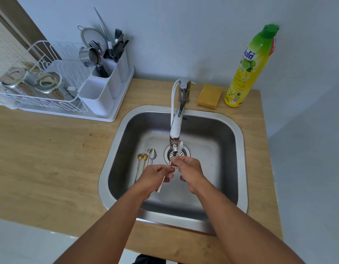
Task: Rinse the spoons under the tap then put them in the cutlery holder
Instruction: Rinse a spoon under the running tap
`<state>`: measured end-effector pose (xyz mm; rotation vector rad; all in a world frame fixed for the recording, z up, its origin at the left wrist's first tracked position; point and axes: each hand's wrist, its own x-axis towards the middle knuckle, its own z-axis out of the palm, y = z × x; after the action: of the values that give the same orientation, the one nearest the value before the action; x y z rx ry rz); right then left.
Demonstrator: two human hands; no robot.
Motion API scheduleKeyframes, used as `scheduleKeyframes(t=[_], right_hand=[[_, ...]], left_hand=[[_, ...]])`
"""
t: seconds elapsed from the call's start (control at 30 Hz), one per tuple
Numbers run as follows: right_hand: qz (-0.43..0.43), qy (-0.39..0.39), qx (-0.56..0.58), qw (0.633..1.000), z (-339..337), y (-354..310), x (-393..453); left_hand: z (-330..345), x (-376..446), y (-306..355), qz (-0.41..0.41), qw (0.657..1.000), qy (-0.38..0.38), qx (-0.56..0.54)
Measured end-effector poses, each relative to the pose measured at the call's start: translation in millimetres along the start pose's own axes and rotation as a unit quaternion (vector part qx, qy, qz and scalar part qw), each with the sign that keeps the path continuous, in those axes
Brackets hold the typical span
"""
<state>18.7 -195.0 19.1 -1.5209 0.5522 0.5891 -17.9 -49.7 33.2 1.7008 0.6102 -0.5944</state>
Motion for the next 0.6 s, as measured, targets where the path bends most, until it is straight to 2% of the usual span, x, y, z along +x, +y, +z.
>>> scheduleKeyframes(t=[0.13,0.27,0.43,0.6], right_hand=[[0.004,0.037,0.022,0.999,-6,-2,2],[0.012,0.032,0.018,0.999,-4,5,-2],[0.000,-0.019,0.041,0.999,0,14,-7],[-0.013,-0.005,0.054,0.998,-11,8,-4]], left_hand=[[-12,-7,-4,-0.030,0.997,-0.048,0.057],[-18,-7,-1,-0.056,0.994,-0.069,0.062],[-9,3,12,-0.110,0.992,-0.053,-0.027],[4,5,12,-0.123,0.988,-0.037,-0.087]])
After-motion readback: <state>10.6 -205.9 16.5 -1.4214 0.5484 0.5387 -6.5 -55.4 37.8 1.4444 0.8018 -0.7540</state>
